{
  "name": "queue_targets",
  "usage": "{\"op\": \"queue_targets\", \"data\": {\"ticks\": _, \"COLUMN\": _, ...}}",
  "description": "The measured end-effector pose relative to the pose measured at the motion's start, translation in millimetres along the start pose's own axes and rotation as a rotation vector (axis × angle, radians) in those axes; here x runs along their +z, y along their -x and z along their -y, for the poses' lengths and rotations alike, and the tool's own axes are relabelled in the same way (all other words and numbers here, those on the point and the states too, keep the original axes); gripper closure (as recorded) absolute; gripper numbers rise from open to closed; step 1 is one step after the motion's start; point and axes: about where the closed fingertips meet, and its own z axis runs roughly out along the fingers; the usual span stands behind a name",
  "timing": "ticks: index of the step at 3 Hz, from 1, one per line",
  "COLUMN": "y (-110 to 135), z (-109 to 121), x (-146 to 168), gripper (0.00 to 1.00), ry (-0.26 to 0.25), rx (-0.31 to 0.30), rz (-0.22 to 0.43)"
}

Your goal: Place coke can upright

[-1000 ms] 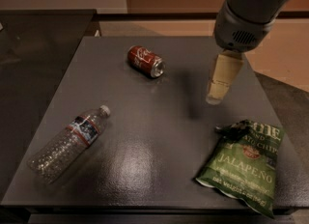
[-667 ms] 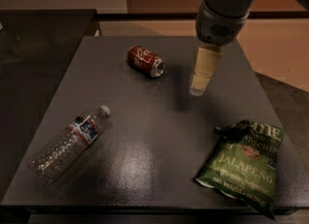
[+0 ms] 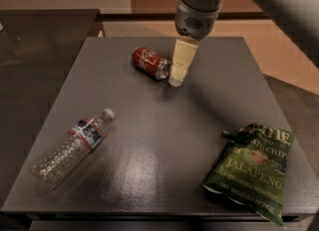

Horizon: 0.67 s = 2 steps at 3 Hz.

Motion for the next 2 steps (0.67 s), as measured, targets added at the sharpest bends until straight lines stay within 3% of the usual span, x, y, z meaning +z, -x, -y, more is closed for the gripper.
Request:
{"op": "queue_targets", "data": {"ticks": 1, "y": 21.9, "z": 8.3, "x": 14.9, "gripper": 0.00, "ry": 0.010, "rx": 0.069, "rz": -0.005}}
{"op": "queue_targets", "data": {"ticks": 2, "y": 38.2, "z": 17.8, "x": 27.1, "gripper": 0.00, "ry": -0.016, "rx": 0.180, "rz": -0.030}}
